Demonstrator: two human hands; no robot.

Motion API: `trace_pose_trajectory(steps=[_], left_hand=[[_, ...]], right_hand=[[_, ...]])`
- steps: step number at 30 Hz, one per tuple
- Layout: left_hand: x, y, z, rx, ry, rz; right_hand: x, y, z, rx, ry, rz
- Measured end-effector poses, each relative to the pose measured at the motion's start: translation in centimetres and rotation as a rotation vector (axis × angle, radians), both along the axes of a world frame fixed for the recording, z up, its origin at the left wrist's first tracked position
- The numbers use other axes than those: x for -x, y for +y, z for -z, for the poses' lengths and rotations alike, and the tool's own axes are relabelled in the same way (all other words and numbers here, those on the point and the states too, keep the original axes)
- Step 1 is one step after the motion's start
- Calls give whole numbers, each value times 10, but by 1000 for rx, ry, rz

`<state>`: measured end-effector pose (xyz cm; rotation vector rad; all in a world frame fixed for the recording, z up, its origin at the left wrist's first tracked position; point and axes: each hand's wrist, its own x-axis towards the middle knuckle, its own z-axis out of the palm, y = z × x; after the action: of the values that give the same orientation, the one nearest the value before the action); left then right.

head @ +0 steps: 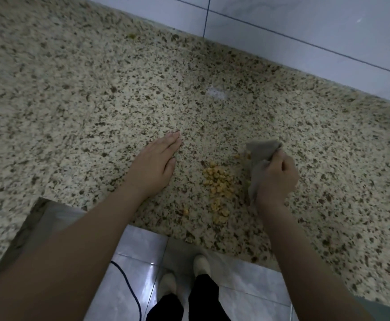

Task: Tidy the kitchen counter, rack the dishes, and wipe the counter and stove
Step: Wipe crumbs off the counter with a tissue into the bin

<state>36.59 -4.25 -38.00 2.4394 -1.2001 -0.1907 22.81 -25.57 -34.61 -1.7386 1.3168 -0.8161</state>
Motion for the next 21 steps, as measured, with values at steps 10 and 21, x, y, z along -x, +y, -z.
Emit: trace_pose_trajectory(steps=[10,21], left_hand=[[0,1,3,26,-15,-3],[1,1,-1,-19,15,-12]], right_hand=[[-39,10,20,103,168,-553],[-21,21,16,-27,154,-1154]])
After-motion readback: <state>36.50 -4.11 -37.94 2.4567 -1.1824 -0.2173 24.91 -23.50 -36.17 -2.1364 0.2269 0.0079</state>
